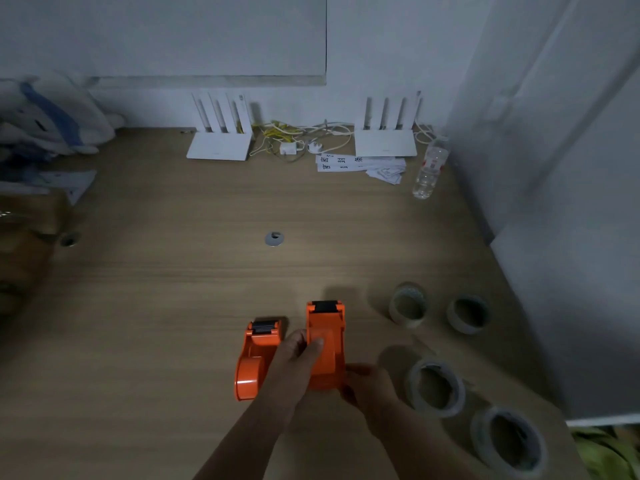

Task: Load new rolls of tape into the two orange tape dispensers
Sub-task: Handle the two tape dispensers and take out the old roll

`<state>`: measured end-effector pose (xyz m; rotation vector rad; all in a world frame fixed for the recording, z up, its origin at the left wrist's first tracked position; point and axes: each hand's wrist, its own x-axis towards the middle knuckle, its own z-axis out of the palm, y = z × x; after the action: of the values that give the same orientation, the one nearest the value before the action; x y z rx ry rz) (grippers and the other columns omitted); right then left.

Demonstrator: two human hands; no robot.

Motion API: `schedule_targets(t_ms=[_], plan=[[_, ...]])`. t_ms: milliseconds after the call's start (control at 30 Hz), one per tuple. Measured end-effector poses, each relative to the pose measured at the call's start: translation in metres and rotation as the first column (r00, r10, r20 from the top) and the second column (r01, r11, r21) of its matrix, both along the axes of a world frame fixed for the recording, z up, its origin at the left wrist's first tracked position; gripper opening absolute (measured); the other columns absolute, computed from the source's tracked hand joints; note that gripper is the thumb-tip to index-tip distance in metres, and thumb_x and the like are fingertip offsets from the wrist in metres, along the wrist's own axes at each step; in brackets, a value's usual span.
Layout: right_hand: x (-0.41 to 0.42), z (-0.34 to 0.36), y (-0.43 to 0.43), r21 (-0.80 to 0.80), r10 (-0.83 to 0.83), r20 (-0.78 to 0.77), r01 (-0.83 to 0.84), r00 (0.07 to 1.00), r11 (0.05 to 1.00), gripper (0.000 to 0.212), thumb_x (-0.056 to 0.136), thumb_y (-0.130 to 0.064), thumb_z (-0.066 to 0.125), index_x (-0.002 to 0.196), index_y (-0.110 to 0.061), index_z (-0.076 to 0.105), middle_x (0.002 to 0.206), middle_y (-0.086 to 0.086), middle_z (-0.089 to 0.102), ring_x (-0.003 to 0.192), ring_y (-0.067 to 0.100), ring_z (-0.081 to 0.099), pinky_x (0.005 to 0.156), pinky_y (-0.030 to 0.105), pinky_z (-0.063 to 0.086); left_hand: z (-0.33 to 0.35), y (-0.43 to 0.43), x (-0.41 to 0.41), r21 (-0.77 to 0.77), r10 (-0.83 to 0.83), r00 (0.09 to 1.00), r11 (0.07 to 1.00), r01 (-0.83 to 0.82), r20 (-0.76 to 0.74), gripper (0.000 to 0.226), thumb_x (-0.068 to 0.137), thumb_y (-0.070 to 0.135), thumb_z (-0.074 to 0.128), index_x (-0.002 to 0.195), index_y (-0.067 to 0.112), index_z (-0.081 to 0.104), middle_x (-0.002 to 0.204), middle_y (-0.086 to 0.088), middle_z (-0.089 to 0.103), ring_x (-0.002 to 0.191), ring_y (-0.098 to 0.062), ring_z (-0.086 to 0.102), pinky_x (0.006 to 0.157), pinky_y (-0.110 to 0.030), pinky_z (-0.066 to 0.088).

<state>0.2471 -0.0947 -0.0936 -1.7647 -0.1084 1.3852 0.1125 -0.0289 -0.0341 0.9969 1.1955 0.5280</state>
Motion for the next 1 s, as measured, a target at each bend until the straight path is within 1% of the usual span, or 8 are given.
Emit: schedule_targets(t_ms=[100,200,333,533,667,767,900,1000], plan=[[-0.004,0.002,-0.004,-0.01,-0.067,-0.007,0.067,0.998,0.998,0.024,0.081,0.014,0.06,0.068,-0.004,0.069,0.056,0.013,0.062,0.05,0.02,0.054,0.051,0.025,0.049,-0.009,0.0,-0.003,-0.002,-0.043,0.999,0.999,0.043,-0.019,0.017,0.11,0.02,0.064,0.113,0.025,0.08,0.113,-0.008,0.087,0.113,-0.032,0.079,0.101,-0.051,0.065],[-0.005,0.002,-0.005,-0.02,-0.116,-0.011,0.116,0.993,0.993,0.032,0.08,0.017,0.059,0.061,-0.007,0.068,0.053,0.014,0.062,0.053,0.023,0.055,0.056,0.03,0.049,-0.013,-0.002,-0.003,0.011,-0.089,0.993,0.996,0.09,-0.076,0.02,0.11,0.014,0.063,0.109,0.028,0.078,0.104,0.0,0.086,0.098,-0.015,0.08,0.079,-0.027,0.061],[-0.007,0.0,-0.007,-0.016,-0.155,-0.006,0.155,0.988,0.988,0.036,0.08,0.018,0.057,0.056,-0.007,0.068,0.055,0.016,0.061,0.054,0.022,0.055,0.056,0.029,0.048,-0.021,-0.003,-0.002,0.064,-0.155,0.973,0.984,0.168,-0.173,0.02,0.111,0.012,0.061,0.123,0.024,0.073,0.106,0.008,0.081,0.086,0.005,0.075,0.076,-0.016,0.055],[-0.012,0.003,-0.01,-0.044,-0.136,-0.003,0.135,0.991,0.99,0.021,0.077,0.013,0.064,0.065,-0.002,0.071,0.057,0.016,0.062,0.049,0.02,0.054,0.048,0.024,0.047,-0.041,-0.011,-0.003,0.088,-0.24,0.913,0.955,0.283,-0.329,0.026,0.111,0.013,0.061,0.137,0.015,0.066,0.136,-0.009,0.074,0.124,-0.023,0.069,0.082,-0.02,0.05],[-0.013,0.002,-0.013,-0.063,-0.113,0.006,0.113,0.994,0.992,0.017,0.077,0.011,0.063,0.074,-0.001,0.074,0.056,0.011,0.067,0.049,0.018,0.057,0.045,0.022,0.048,-0.046,-0.016,-0.005,0.019,-0.251,0.909,0.962,0.273,-0.333,0.031,0.113,0.018,0.058,0.145,0.019,0.06,0.137,-0.002,0.066,0.123,-0.016,0.061,0.083,-0.02,0.048],[-0.013,-0.001,-0.015,-0.061,-0.083,0.003,0.083,0.997,0.995,0.017,0.077,0.012,0.061,0.079,0.002,0.075,0.059,0.012,0.069,0.053,0.02,0.059,0.051,0.024,0.049,-0.051,-0.019,-0.007,-0.002,-0.262,0.904,0.961,0.278,-0.338,0.035,0.113,0.017,0.057,0.148,0.015,0.058,0.145,-0.007,0.067,0.131,-0.022,0.062,0.104,-0.032,0.049],[-0.014,-0.002,-0.015,-0.03,-0.066,-0.017,0.066,0.998,0.997,0.024,0.079,0.015,0.06,0.068,-0.003,0.072,0.053,0.006,0.069,0.051,0.019,0.064,0.049,0.023,0.054,-0.05,-0.021,-0.006,-0.002,-0.25,0.899,0.964,0.267,-0.359,0.032,0.112,0.014,0.059,0.144,0.016,0.062,0.14,-0.007,0.069,0.127,-0.021,0.064,0.09,-0.025,0.051],[-0.013,-0.001,-0.015,-0.029,-0.027,-0.02,0.026,0.999,0.999,0.019,0.076,0.013,0.065,0.066,-0.002,0.074,0.059,0.011,0.072,0.051,0.019,0.068,0.049,0.024,0.054,-0.047,-0.022,-0.006,-0.009,-0.266,0.891,0.959,0.283,-0.368,0.033,0.112,0.017,0.06,0.145,0.02,0.06,0.135,0.0,0.066,0.124,-0.016,0.061,0.1,-0.028,0.051]])
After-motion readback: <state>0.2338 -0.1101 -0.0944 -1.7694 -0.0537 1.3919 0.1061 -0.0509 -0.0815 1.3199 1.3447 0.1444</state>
